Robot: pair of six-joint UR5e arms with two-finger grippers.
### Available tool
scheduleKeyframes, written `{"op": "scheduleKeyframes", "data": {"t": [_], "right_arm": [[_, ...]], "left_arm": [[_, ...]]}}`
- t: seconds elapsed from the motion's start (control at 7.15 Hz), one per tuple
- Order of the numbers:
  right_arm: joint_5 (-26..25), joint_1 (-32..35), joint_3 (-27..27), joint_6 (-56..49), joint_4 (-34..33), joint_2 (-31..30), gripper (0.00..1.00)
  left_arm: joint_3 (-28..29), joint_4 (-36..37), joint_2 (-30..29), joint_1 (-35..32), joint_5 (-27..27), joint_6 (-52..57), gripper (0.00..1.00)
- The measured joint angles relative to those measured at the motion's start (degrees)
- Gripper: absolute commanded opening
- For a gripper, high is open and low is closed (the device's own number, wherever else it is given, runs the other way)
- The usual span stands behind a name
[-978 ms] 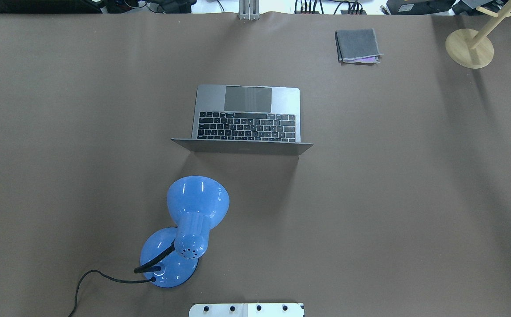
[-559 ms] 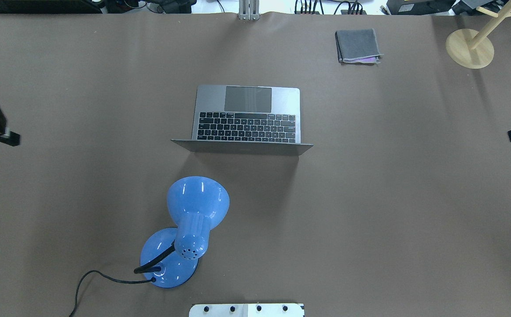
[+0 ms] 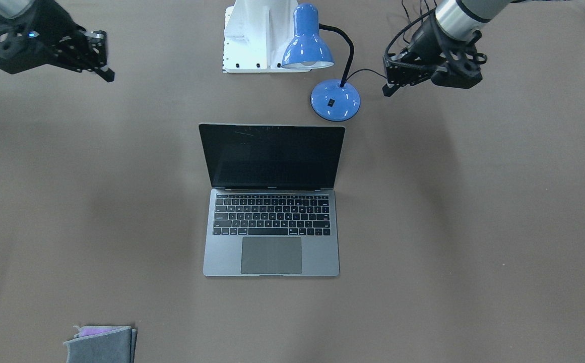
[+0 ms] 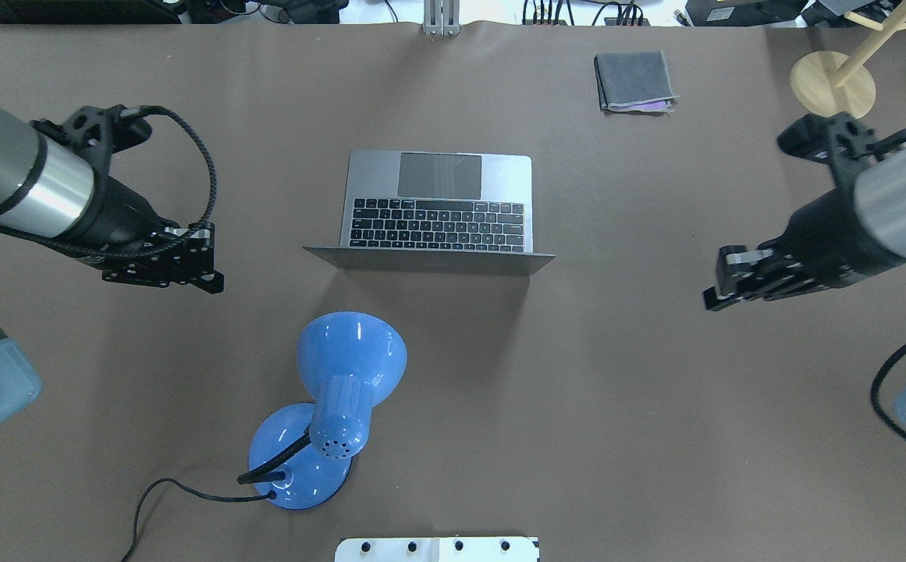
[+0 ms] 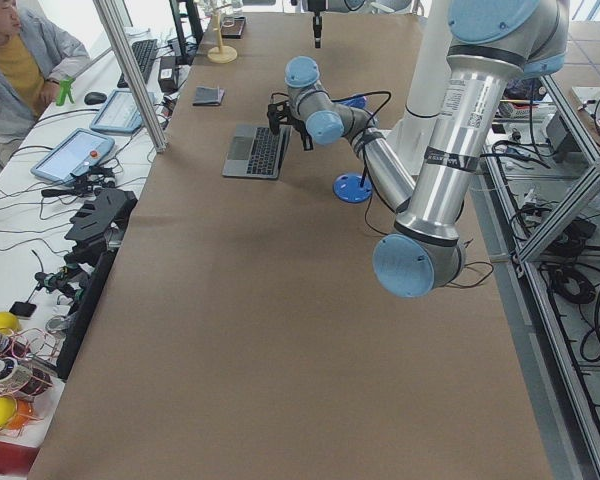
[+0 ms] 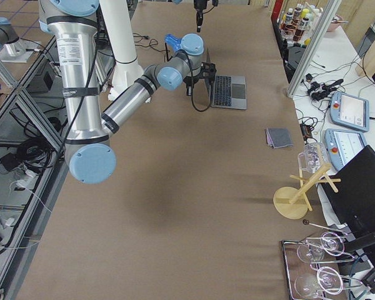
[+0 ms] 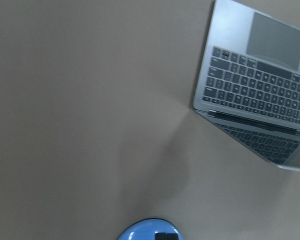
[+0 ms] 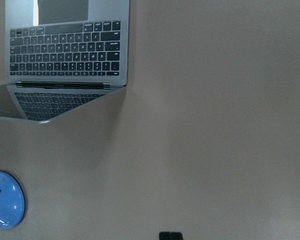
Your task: Close laptop
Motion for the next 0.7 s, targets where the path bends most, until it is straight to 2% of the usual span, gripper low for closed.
{"op": "scheduleKeyframes", "data": {"t": [0.28, 0.7], "right_arm": [[-6.81, -8.47, -1.73, 7.13, 0.04, 6.62, 0.00], [-13.80, -13.21, -5.87, 9.87, 0.10, 13.24, 0.00]], "left_arm": [[3.86, 0.01, -4.64, 2.24, 1.68, -0.91, 0.00], [7.29, -0.25, -8.51, 4.52, 4.43, -1.42, 0.00]]}}
